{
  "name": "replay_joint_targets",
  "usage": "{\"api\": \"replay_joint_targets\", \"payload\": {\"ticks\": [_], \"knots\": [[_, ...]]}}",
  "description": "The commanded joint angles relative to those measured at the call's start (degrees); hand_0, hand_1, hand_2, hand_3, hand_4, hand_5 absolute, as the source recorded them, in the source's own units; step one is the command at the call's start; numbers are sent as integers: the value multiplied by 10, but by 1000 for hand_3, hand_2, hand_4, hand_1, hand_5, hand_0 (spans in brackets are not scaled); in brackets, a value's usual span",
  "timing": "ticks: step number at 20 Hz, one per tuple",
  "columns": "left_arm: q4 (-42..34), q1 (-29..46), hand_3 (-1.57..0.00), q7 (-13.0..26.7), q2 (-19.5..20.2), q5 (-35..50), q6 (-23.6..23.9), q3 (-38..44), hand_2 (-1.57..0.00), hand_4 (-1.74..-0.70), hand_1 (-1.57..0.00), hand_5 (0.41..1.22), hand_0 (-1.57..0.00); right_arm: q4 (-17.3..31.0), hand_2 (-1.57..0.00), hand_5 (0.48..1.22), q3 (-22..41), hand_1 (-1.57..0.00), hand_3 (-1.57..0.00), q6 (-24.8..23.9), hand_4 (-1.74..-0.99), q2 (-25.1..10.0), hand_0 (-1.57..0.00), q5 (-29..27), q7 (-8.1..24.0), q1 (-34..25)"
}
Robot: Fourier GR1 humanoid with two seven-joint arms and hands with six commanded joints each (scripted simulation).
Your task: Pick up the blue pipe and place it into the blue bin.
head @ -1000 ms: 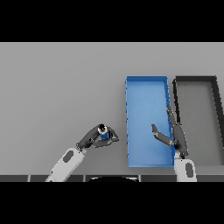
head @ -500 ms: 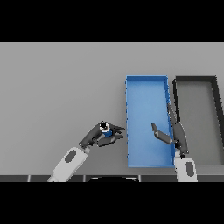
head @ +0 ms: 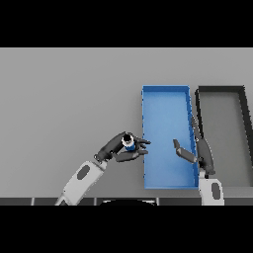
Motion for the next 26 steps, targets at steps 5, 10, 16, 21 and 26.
{"api": "replay_joint_targets", "payload": {"ticks": [5, 10, 16, 21, 26], "knots": [[-5, 18, -1570, -3, -2, -12, -13, 4, -1570, -1466, -1569, 1220, -1569, -83, 1, 643, 26, 1, 1, -79, -1138, 55, 1, 66, -24, 108], [-12, 23, -1571, 1, -10, -21, -28, 10, -1571, -1467, -1570, 1220, -1570, -177, -20, 642, 62, 1, 1, -159, -1187, 121, 1, 144, -25, 229], [-9, 25, -1571, 0, -23, -33, -44, 19, -1571, -1467, -1571, 1221, -1571, -248, -118, 600, 80, -23, -1, 9, -1224, 62, 1, -23, 65, 199], [-12, 16, -1571, 19, -36, -42, -50, 30, -1571, -1467, -1571, 1221, -1571, -298, -99, 560, 99, -7, 0, 71, -1261, 9, 1, -72, 206, 72], [-4, 21, -1571, 10, -40, -63, -61, 32, -1571, -1467, -1571, 1221, -1571, -291, -44, 559, 152, -2, 1, 94, -1298, -5, 1, -62, 292, -60]]}}
